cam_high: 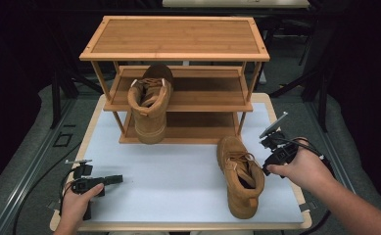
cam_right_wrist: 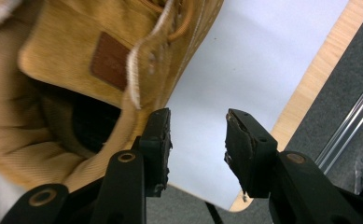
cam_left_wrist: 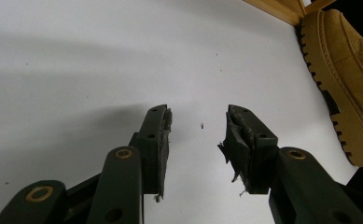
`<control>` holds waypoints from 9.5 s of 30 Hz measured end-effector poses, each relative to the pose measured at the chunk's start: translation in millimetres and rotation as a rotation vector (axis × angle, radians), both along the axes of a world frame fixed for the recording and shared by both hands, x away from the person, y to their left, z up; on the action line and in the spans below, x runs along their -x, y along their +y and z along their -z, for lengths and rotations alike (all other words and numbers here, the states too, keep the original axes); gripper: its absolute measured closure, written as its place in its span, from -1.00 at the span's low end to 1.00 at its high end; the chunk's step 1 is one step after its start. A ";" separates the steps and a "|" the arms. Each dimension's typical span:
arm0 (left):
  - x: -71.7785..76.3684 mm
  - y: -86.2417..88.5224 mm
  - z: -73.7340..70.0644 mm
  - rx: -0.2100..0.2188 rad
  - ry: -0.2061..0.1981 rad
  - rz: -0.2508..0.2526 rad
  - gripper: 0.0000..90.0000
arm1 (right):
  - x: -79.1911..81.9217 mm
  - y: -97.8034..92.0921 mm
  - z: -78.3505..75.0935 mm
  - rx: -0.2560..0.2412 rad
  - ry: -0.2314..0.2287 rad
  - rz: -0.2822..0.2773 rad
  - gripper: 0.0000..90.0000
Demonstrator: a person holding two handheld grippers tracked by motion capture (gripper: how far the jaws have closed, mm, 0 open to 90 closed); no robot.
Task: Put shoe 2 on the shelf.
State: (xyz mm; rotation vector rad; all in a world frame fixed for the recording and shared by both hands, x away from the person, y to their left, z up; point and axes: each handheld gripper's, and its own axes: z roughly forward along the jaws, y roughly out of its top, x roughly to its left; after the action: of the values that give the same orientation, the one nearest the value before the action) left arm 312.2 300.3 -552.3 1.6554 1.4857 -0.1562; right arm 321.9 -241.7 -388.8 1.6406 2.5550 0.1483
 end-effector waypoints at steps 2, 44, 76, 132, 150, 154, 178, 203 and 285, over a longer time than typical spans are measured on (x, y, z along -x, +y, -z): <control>0.4 1.0 -0.8 -0.006 -0.004 -0.001 0.32 | -1.0 2.1 -7.8 -0.026 0.019 0.002 0.34; -0.6 0.4 2.5 -0.008 0.003 -0.002 0.32 | -16.5 -2.6 17.4 -0.054 0.140 0.046 0.54; -0.8 -1.2 4.1 -0.008 0.010 -0.004 0.31 | -15.6 -8.4 37.3 -0.170 0.211 0.127 0.71; 10.3 -1.1 0.1 -0.010 0.000 -0.012 0.32 | 20.7 -0.3 -112.6 -0.866 0.156 0.225 0.75; 8.2 7.1 -4.3 0.002 -0.017 -0.027 0.32 | -31.7 22.2 -123.1 -0.937 0.001 0.227 0.75; 6.5 6.9 -2.1 0.003 -0.014 -0.028 0.32 | -48.6 28.5 -117.0 -0.960 -0.029 0.247 0.75; -6.8 -0.4 -23.1 -0.014 -0.084 0.004 0.43 | -92.0 80.5 -85.2 -0.941 -0.266 0.304 0.64; -77.1 -59.1 -147.4 -0.116 -0.341 0.071 1.00 | -64.9 47.4 -86.8 -0.962 -0.484 0.211 0.61; -120.4 -91.5 -179.1 -0.076 -0.362 0.036 1.00 | -111.4 70.8 -7.4 -0.892 -0.442 0.309 1.00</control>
State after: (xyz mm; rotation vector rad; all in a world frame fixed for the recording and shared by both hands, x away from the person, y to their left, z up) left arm 432.5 208.8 -373.2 1.6677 1.1999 0.1753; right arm 433.2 -170.9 -381.3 1.8941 1.9398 1.5916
